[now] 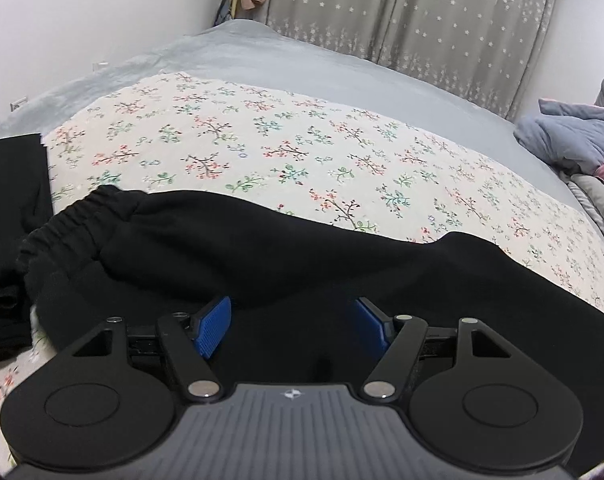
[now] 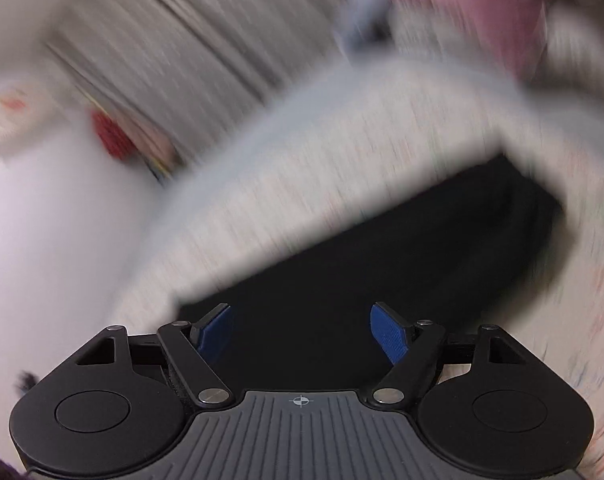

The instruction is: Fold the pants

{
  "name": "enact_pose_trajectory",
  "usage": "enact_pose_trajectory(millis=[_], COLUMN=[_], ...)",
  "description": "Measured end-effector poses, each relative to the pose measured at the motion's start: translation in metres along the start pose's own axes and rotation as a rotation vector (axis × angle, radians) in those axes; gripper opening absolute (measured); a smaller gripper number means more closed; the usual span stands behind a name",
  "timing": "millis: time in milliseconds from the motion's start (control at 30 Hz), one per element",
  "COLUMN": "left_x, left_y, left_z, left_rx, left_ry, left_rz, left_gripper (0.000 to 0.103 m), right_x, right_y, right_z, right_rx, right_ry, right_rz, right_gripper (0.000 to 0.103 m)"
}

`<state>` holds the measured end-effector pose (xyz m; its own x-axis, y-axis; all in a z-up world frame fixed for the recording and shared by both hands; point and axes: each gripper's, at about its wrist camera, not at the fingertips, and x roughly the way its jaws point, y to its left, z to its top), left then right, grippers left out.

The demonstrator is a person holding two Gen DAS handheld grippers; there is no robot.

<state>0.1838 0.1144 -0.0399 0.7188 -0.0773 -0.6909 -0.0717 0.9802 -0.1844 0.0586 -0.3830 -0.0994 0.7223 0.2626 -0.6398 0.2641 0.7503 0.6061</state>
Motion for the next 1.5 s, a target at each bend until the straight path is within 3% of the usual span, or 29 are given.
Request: enact_pose_trajectory(millis=[100,233,367,467,533,667,767,833,933,1067,1167,1233,1300,1400,1467,1500], left_x=[-0.005,-0.04,-0.104,-0.157,-0.169,-0.108,-0.054,-0.038,-0.025,-0.003,-0.004,-0.018,-0.035,-0.045,-0.051,-0.057], left_y=[0.02,0.066,0.095,0.099,0.087,0.058,0.038,0.032,0.027,0.041,0.057,0.074,0.105,0.149,0.168,0.174], left_z=[0.004,0.015,0.026,0.025,0.02,0.001,-0.016,-0.024,-0.027,-0.035,-0.034,-0.031,-0.029,-0.031,-0.034,-0.035], left_rx=[-0.066,-0.188,-0.206,-0.209,-0.179,-0.201,-0.182,-0.171,-0.106,-0.088,-0.106,-0.2,-0.371,-0.589,-0.697,-0.732], left_ry=[0.003,-0.09,-0.196,-0.306,-0.344,-0.187,-0.048,-0.03,-0.036,0.037,0.051,0.033,-0.001,-0.003,-0.01,-0.027], left_rz=[0.019,0.025,0.086,0.073,0.091,0.014,0.001,0.005,0.032,0.089,0.056,0.018,-0.045,-0.154,-0.185,-0.171], left_gripper=[0.072,0.073,0.074,0.09,0.096,0.095,0.084,0.084,0.084,0.082,0.077,0.073,0.073,0.073,0.071,0.075], right_x=[0.011,-0.036,-0.097,-0.136,-0.143,-0.087,-0.033,-0.021,-0.008,0.026,0.034,0.031,0.03,0.03,0.031,0.03], right_y=[0.009,0.021,0.009,0.009,0.014,0.02,0.015,0.016,0.014,0.016,0.008,0.0,-0.008,-0.011,-0.009,-0.008], right_z=[-0.003,0.001,0.008,0.009,0.006,-0.002,-0.006,-0.009,-0.011,-0.018,-0.018,-0.016,-0.015,-0.015,-0.016,-0.016], right_rx=[-0.04,-0.132,-0.02,-0.006,-0.036,-0.117,-0.123,-0.138,-0.127,-0.187,-0.234,-0.246,-0.265,-0.262,-0.267,-0.257], right_ry=[0.035,-0.115,-0.189,-0.231,-0.238,-0.153,-0.068,-0.069,-0.076,0.002,-0.032,-0.071,-0.096,-0.1,-0.107,-0.111], right_rz=[-0.018,0.083,0.167,0.289,0.325,0.181,0.017,-0.018,0.0,-0.188,-0.272,-0.363,-0.479,-0.493,-0.515,-0.523], right_gripper=[0.078,0.077,0.078,0.078,0.085,0.09,0.089,0.089,0.088,0.085,0.083,0.083,0.084,0.084,0.084,0.084])
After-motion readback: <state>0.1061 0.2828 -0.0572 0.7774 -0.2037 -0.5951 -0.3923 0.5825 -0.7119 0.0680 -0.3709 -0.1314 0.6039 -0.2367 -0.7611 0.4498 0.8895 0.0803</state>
